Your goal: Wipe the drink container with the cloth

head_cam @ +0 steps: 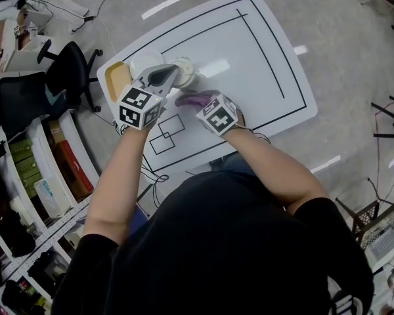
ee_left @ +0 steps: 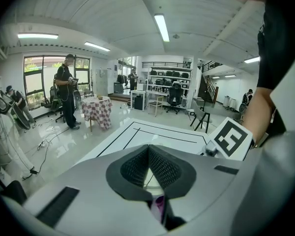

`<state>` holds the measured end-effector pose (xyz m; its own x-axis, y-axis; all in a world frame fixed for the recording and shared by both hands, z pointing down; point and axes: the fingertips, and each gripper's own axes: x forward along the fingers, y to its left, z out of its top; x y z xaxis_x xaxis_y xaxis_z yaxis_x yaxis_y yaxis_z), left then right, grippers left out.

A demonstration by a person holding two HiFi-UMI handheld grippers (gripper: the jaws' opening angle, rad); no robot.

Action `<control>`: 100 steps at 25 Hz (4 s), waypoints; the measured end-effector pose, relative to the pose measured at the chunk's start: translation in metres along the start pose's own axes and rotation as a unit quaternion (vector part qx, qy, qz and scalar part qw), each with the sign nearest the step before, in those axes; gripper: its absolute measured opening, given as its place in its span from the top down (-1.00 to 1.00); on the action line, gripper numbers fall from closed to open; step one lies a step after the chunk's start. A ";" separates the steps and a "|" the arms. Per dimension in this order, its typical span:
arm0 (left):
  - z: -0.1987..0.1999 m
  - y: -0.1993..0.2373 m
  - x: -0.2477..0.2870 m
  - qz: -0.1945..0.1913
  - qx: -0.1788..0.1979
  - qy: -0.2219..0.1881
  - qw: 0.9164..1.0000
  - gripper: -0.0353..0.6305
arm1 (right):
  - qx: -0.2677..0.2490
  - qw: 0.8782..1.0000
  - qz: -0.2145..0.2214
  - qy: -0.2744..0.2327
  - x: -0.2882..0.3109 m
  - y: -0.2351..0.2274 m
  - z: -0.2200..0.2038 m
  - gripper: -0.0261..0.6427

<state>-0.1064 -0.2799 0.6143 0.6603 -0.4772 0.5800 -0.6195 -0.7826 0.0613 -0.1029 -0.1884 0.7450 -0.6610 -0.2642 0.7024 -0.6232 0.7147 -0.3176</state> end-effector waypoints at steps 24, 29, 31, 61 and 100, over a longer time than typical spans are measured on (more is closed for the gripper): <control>0.006 -0.004 0.001 0.020 -0.014 -0.012 1.000 0.83 | -0.141 0.985 -0.033 -0.090 -0.068 -0.033 0.075 0.69; 0.006 -0.003 0.002 0.019 -0.026 -0.021 0.999 0.83 | -0.145 0.988 -0.051 -0.031 -0.030 -0.046 0.046 0.69; 0.006 -0.002 0.003 0.019 -0.026 -0.023 0.999 0.83 | -0.144 0.988 -0.056 -0.007 -0.015 -0.053 0.034 0.69; 0.010 -0.001 0.002 0.000 -0.032 -0.030 0.999 0.83 | -0.180 0.976 -0.025 -0.117 -0.093 -0.079 0.121 0.69; 0.019 -0.005 -0.017 0.003 -0.092 -0.039 0.995 0.51 | -0.127 0.989 -0.070 -0.037 -0.060 -0.106 0.086 0.70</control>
<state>-0.1063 -0.2752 0.5883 0.6831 -0.5168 0.5161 -0.6859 -0.6967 0.2101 -0.0334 -0.3039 0.6811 -0.6100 -0.4132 0.6762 -0.5930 0.8041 -0.0436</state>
